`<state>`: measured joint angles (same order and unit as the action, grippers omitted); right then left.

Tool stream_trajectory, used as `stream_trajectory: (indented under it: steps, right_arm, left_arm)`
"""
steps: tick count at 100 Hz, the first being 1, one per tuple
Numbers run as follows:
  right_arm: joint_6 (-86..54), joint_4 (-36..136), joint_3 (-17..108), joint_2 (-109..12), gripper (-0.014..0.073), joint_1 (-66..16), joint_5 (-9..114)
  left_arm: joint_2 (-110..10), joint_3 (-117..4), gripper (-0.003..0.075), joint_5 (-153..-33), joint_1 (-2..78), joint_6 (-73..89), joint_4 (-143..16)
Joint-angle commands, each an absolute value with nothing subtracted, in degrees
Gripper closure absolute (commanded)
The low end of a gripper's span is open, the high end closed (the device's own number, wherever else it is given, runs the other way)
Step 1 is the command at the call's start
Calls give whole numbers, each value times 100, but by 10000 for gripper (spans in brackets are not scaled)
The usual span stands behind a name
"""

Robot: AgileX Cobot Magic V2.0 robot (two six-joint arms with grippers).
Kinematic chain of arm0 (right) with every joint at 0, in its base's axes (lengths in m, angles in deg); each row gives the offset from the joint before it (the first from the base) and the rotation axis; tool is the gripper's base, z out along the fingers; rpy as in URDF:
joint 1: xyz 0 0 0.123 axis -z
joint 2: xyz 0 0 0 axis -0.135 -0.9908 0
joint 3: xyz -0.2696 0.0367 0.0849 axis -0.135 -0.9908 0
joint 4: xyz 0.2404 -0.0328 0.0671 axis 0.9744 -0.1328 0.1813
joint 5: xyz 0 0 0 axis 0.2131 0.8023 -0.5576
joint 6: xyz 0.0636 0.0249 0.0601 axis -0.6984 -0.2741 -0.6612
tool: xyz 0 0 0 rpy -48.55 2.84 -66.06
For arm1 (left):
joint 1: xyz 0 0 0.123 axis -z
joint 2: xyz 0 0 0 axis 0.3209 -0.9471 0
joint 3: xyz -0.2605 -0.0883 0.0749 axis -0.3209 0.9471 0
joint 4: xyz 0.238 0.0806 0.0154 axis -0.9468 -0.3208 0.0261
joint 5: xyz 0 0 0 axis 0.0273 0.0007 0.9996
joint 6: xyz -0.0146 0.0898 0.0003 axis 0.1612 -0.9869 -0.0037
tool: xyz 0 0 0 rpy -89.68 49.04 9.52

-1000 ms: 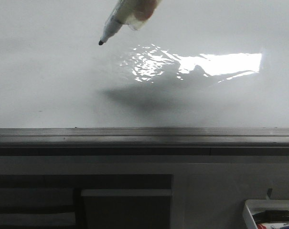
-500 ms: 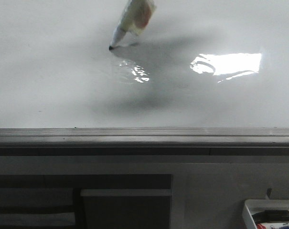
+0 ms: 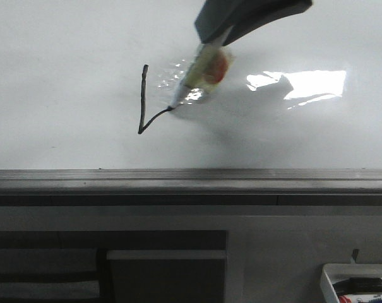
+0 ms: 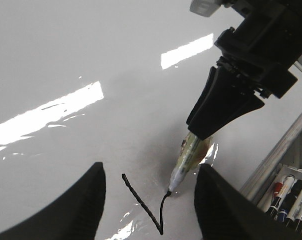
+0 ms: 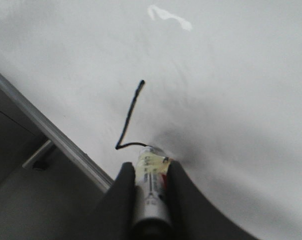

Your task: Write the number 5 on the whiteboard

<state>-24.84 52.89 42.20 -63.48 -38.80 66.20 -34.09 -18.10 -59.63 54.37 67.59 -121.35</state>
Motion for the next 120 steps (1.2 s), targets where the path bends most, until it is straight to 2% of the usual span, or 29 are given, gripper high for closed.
stream_trajectory:
  steps: [1, 28, 43, 120]
  right_arm:
    - [-2405, 5176, 4173, -6125, 655, -3819, 6531]
    - [-2405, 5287, 4454, -6655, 655, -4552, 5950]
    - [-2405, 5351, 5023, -6450, 655, -4549, 6502]
    - [-2405, 5085, 5221, -6642, 655, -3902, 6154]
  left_arm:
    - [-3381, -1961, 356, -5555, 5434, 6801, -11995]
    - [-3381, -1961, 356, -5555, 5434, 6801, -11995]
    - [-3381, -1961, 356, -5555, 5434, 6801, -12018]
    - [-3381, -1961, 356, -5533, 5434, 6801, -12018]
